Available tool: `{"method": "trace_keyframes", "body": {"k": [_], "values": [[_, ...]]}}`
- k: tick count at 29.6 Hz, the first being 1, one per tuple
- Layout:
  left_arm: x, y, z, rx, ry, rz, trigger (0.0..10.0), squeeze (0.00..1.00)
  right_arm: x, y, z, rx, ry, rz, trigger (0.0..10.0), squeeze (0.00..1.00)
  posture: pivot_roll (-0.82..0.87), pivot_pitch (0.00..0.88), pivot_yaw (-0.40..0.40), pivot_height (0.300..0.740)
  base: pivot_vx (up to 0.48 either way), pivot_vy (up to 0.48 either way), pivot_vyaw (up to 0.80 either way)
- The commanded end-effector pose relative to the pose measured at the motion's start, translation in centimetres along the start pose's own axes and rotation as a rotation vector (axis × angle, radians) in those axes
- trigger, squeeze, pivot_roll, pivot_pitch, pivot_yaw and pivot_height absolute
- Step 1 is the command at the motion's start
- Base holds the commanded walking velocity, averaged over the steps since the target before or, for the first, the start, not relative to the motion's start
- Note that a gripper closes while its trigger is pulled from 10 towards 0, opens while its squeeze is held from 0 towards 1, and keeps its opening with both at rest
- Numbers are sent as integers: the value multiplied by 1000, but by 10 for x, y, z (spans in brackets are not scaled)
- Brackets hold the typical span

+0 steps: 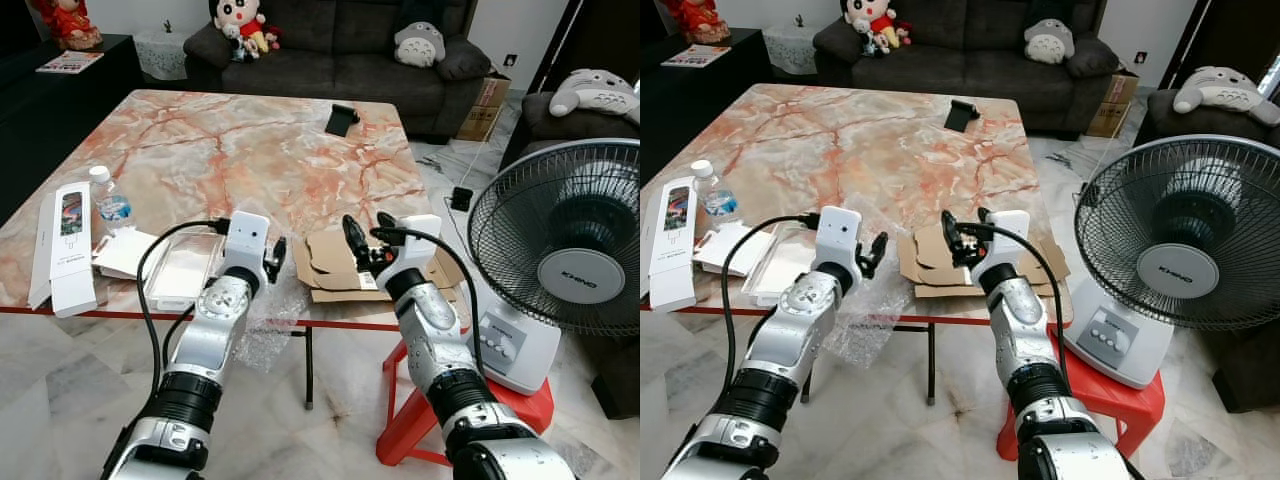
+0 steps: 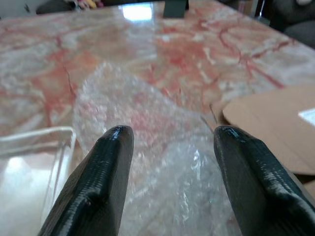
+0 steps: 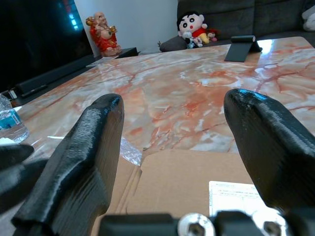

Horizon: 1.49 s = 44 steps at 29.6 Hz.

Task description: Picking trash to rubbish bin

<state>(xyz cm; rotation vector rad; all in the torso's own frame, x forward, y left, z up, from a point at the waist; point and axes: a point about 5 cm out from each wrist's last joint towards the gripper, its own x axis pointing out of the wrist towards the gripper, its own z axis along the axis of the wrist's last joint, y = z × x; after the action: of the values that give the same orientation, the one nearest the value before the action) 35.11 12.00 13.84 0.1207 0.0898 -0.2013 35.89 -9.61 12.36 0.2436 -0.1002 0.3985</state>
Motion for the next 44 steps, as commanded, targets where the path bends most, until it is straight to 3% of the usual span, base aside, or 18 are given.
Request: {"method": "trace_keyframes", "body": {"k": [1,5,13,14,44], "values": [[-2,-8,-19,-26,83,-56,10000,0,2,1,1,-9,9,12,10000,0,-88,1,-84,740,0,0,0],[-6,-20,-44,-22,189,-117,10000,0,2,2,0,-11,10,14,10000,0,-88,0,-85,740,0,0,0],[-7,-27,-52,-17,229,-149,10000,0,0,1,0,-15,11,12,10000,0,-93,1,-83,740,0,0,0],[-7,-25,-51,-8,223,-142,0,0,1,1,0,-15,11,12,10000,0,-92,1,-86,740,0,0,0],[3,-12,-18,39,120,-64,0,0,2,1,1,-15,11,17,10000,0,-88,0,-88,740,0,0,0]]}}
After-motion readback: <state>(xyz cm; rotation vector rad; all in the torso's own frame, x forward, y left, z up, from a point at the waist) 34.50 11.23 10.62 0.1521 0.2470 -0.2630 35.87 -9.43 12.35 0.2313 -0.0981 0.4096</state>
